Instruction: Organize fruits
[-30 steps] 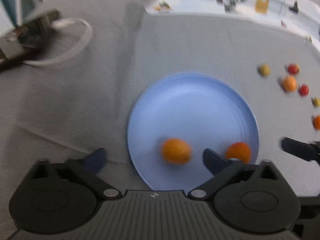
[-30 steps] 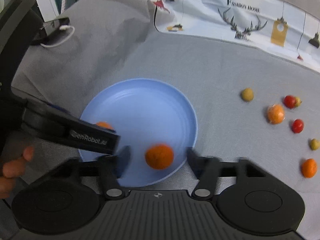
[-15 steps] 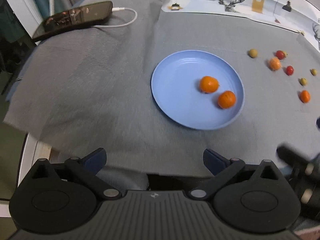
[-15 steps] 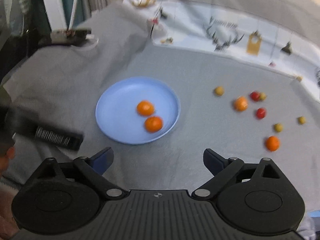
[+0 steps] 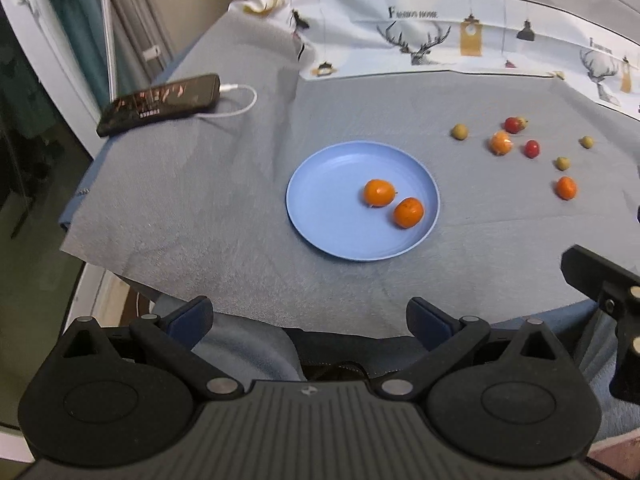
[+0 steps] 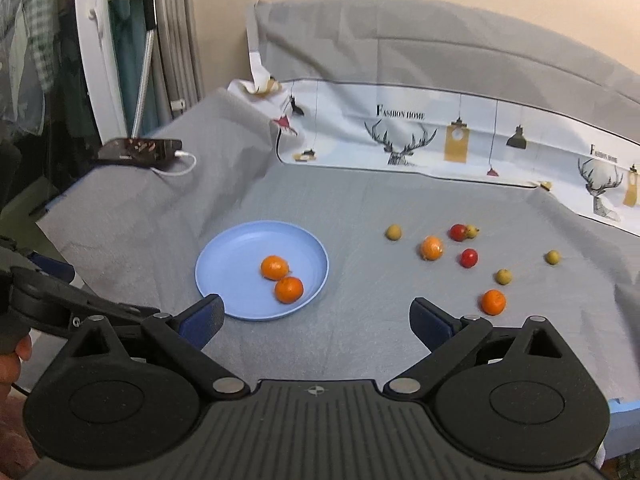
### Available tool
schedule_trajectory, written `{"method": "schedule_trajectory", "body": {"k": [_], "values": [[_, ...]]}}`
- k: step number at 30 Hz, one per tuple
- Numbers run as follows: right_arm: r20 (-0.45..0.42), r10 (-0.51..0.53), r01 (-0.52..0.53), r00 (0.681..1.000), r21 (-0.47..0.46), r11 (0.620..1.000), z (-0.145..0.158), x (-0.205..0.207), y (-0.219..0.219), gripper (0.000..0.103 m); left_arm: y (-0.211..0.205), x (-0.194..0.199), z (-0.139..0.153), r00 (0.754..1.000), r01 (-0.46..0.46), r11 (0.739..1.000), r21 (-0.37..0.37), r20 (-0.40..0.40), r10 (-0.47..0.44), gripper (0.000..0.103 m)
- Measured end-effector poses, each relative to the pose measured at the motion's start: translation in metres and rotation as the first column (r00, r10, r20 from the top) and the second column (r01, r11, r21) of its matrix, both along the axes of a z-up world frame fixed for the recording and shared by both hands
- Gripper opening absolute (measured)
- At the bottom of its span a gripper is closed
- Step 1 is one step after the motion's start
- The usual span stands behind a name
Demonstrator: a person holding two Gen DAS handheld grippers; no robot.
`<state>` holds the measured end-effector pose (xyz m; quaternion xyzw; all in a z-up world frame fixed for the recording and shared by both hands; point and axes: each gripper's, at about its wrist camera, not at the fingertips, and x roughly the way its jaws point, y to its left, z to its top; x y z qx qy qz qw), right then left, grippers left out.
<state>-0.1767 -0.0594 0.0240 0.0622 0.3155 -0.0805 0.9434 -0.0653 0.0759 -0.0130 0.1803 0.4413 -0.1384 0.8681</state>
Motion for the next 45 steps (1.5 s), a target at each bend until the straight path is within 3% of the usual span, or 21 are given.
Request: {"method": "schedule_trajectory", "body": {"k": [14,45], "values": [[0.04,0.036,-0.035,0.999,-0.032,0.999,0.01,-0.016,0.013,0.1,0.009,-0.017,0.016,0.999,-0.005,1.0,-0.021,0.054,0.006,0.103],[-0.047,0.045,-0.045,0.998,0.007,0.999,-0.011,0.009,0.006,0.1,-0.002,0.005,-0.005,1.0,0.001,0.999,0.034,0.0,-0.001,0.103]]}}
